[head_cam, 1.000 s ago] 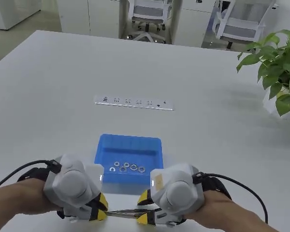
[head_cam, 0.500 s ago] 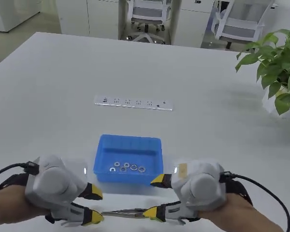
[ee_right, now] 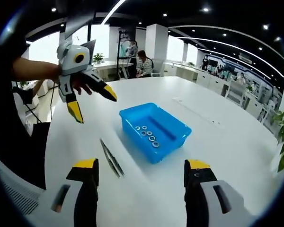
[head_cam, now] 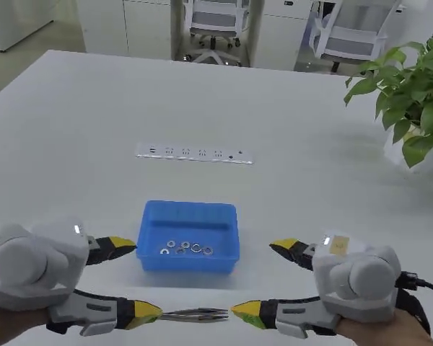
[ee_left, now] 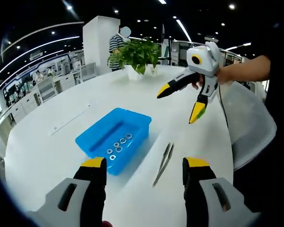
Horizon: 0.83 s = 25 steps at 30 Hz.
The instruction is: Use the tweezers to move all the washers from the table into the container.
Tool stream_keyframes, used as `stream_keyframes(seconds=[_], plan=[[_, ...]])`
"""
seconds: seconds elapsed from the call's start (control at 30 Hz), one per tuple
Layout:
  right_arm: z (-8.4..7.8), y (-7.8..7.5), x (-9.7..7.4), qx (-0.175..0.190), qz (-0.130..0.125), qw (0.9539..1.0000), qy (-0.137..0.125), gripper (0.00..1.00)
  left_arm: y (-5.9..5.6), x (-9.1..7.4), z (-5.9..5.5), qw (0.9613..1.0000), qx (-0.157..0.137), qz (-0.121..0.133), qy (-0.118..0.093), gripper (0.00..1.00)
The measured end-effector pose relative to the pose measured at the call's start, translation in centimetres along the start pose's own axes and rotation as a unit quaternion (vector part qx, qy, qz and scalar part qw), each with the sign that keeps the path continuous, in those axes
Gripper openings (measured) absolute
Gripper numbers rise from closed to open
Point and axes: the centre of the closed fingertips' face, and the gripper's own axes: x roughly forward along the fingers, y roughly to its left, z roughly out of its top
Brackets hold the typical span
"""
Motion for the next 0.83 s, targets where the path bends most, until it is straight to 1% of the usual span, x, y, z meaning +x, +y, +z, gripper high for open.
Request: stream_keyframes(seconds=[0.03,0.1,0.17,0.23,0.33,0.4,0.47,0.5,0.57,0.7,0.83], plan=[[0.0,0.0,-0.3,0.003,-0.004,1.0000,-0.001,0.76,-0.2,-0.2,0.5,0.9998,-0.005,0.004,-0.017,0.74],[-0.3,0.1,-0.8,0.009,-0.008,0.9999,0.000,0.81,-0.3,-0.5,0.7,0.9995,-0.003,0.014,-0.027,0.79],[-0.6,0.0,-1.2,0.013,-0.016,0.9998,0.004,0.85,-0.4,-0.7,0.6,0.9993,-0.009,0.018,-0.030,0.83],[-0.7,0.1,-1.7,0.016,-0.022,0.9996,0.000,0.86,-0.6,-0.9,0.5,0.9989,-0.014,0.026,-0.035,0.87],[-0.5,0.4,-2.0,0.020,-0.024,0.9995,-0.008,0.92,-0.7,-1.1,0.4,0.9982,-0.025,0.036,-0.041,0.93],[-0.6,0.5,-2.1,0.019,-0.025,0.9995,-0.008,0.95,-0.7,-1.3,0.3,0.9978,-0.029,0.039,-0.045,0.96],[-0.7,0.6,-2.1,0.023,-0.026,0.9994,-0.008,0.97,-0.8,-1.4,0.3,0.9977,-0.027,0.044,-0.045,0.99],[-0.8,0.6,-2.1,0.024,-0.026,0.9994,-0.008,1.00,-0.8,-1.5,0.2,0.9977,-0.026,0.044,-0.043,0.99],[-0.8,0.8,-2.2,0.019,-0.024,0.9995,-0.008,1.00,-0.8,-1.5,0.0,0.9980,-0.027,0.041,-0.039,0.99],[-0.9,1.1,-2.2,0.015,-0.019,0.9997,-0.007,1.00,-1.1,-1.7,0.0,0.9984,-0.021,0.038,-0.036,0.99],[-0.8,1.3,-2.1,0.013,-0.014,0.9998,-0.007,1.00,-1.1,-1.8,-0.1,0.9985,-0.019,0.037,-0.034,0.99]])
